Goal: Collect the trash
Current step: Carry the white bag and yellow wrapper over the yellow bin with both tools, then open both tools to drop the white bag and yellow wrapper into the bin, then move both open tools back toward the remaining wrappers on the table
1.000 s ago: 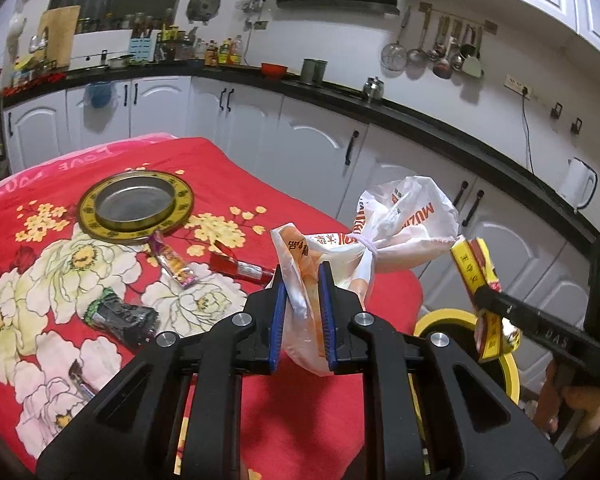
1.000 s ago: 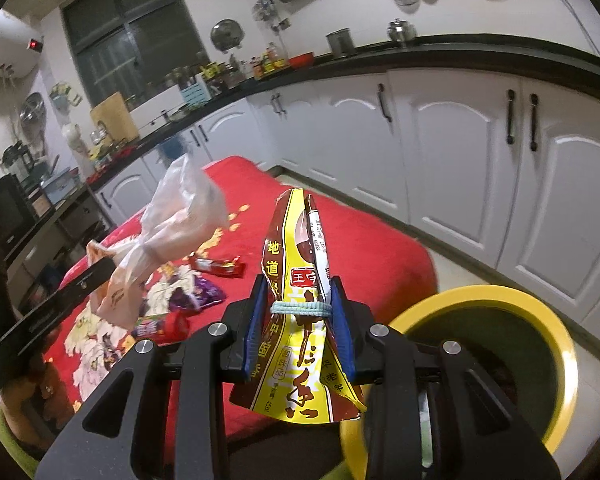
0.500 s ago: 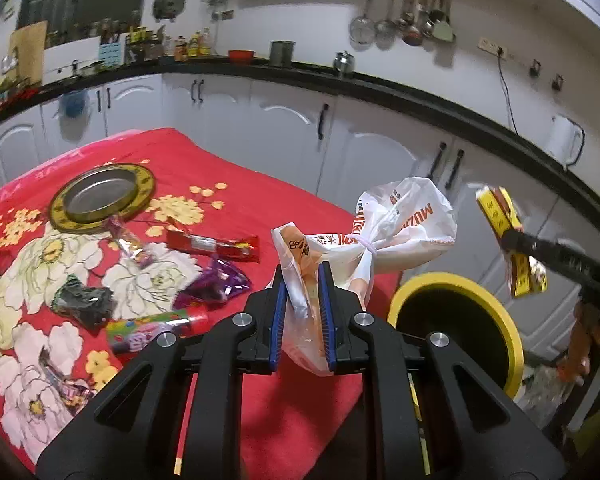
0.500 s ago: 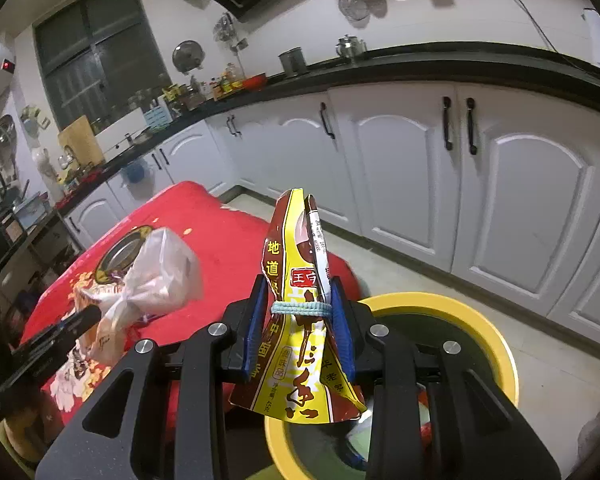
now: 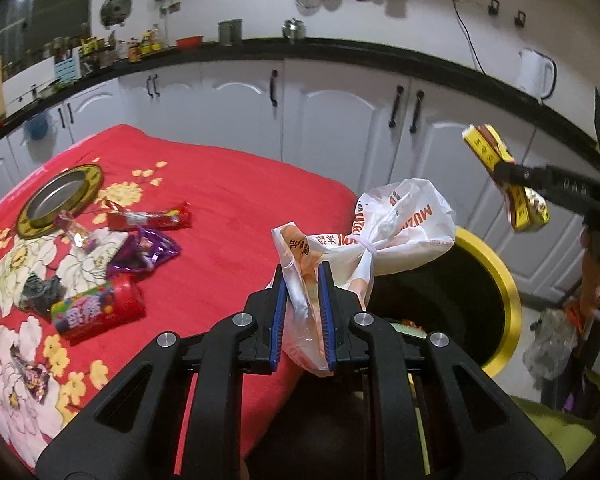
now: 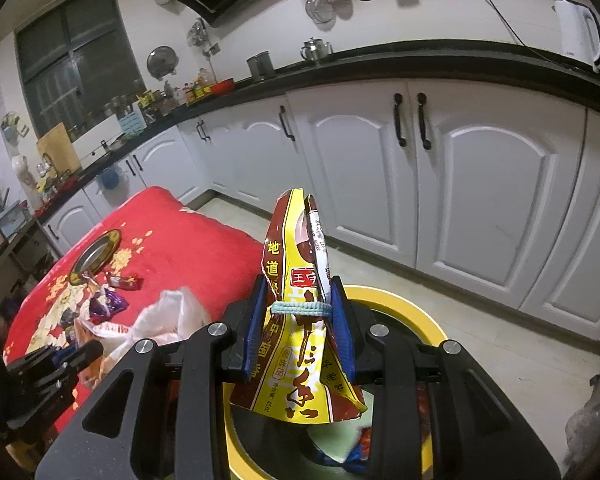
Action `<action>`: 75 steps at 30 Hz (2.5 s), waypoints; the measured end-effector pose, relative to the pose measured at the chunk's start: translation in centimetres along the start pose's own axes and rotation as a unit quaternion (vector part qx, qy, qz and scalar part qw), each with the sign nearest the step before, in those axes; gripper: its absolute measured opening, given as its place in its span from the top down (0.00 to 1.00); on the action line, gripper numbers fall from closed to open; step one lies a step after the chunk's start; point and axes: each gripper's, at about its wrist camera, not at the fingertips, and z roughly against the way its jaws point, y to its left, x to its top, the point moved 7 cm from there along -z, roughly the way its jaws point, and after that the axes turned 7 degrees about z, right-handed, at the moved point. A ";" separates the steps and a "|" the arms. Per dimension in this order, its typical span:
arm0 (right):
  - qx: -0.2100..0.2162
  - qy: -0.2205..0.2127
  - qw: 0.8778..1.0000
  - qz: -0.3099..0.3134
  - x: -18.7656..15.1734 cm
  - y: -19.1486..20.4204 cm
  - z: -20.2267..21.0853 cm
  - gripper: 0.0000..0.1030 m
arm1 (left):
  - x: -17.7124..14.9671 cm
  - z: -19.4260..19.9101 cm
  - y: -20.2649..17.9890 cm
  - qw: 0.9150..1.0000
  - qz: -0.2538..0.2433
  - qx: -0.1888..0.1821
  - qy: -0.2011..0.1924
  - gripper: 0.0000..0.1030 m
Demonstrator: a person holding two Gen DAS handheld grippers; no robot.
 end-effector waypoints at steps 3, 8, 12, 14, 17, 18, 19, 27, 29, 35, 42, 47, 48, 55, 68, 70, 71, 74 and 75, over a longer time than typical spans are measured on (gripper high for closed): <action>-0.001 0.005 1.000 0.000 -0.5 -0.8 0.0 0.71 | -0.5 -0.4 -0.9 1.000 -0.011 -0.001 0.006 0.90; -0.002 0.006 1.000 0.006 -0.9 -1.5 0.4 0.71 | -1.2 -1.2 -2.8 0.999 -0.037 -0.006 0.022 0.90; -0.005 0.006 1.000 0.005 -1.1 -2.3 0.4 0.71 | -2.1 -2.3 -4.5 0.997 -0.059 -0.014 0.037 0.90; -0.004 0.007 1.000 0.001 -1.2 -2.8 0.4 0.71 | -2.6 -2.7 -5.5 0.996 -0.074 -0.017 0.045 0.90; -0.002 0.010 1.000 -0.001 -1.3 -3.4 0.4 0.71 | -3.4 -3.3 -6.9 0.994 -0.094 -0.023 0.055 0.90; -0.003 0.011 1.000 -0.001 -1.4 -3.6 0.3 0.71 | -3.7 -3.4 -7.3 0.993 -0.099 -0.025 0.059 0.90; -0.002 0.012 1.000 -0.002 -1.4 -3.7 0.3 0.71 | -3.9 -3.6 -7.7 0.992 -0.105 -0.027 0.062 0.90; 0.015 0.029 0.999 -0.001 -1.9 -3.8 -0.8 0.71 | -5.6 -4.5 -9.9 0.986 -0.132 -0.044 0.090 0.90; 0.018 0.034 0.999 0.000 -2.0 -3.7 -1.1 0.71 | -5.9 -4.8 -10.2 0.985 -0.134 -0.052 0.098 0.90; 0.034 0.049 0.998 0.004 -2.3 -3.4 -2.5 0.71 | -6.7 -5.4 -11.1 0.980 -0.142 -0.075 0.114 0.89; 0.051 0.074 0.996 0.005 -3.1 -3.1 -4.0 0.69 | -7.1 -6.5 -11.4 0.978 -0.141 -0.086 0.131 0.88; 0.058 0.080 0.995 0.003 -3.4 -2.8 -4.5 0.63 | -6.8 -6.9 -11.4 0.978 -0.134 -0.089 0.131 0.80; 0.056 0.080 0.995 0.000 -3.4 -2.9 -4.5 0.60 | -6.7 -7.0 -11.3 0.979 -0.133 -0.085 0.129 0.77; 0.041 0.073 0.996 -0.024 -3.6 -4.3 -4.3 0.52 | -5.6 -6.8 -9.8 0.987 -0.086 -0.073 0.113 0.31; 0.023 0.041 0.999 -0.014 -2.6 -3.8 -2.8 0.33 | -2.6 -3.8 -8.1 0.996 -0.039 -0.063 0.042 0.11; 0.020 0.036 0.999 -0.008 -2.5 -3.5 -2.4 0.33 | -2.2 -3.3 -7.7 0.997 -0.034 -0.060 0.032 0.11; 0.019 0.035 0.999 -0.006 -2.4 -3.3 -2.3 0.33 | -2.0 -3.2 -7.6 0.997 -0.032 -0.058 0.029 0.11; 0.019 0.028 0.999 -0.002 -2.0 -2.9 -2.0 0.32 | -1.1 -2.7 -6.9 0.998 -0.026 -0.048 0.013 0.11; 0.020 0.027 0.999 0.000 -1.9 -2.7 -1.9 0.31 | -1.0 -2.6 -6.7 0.999 -0.023 -0.047 0.010 0.11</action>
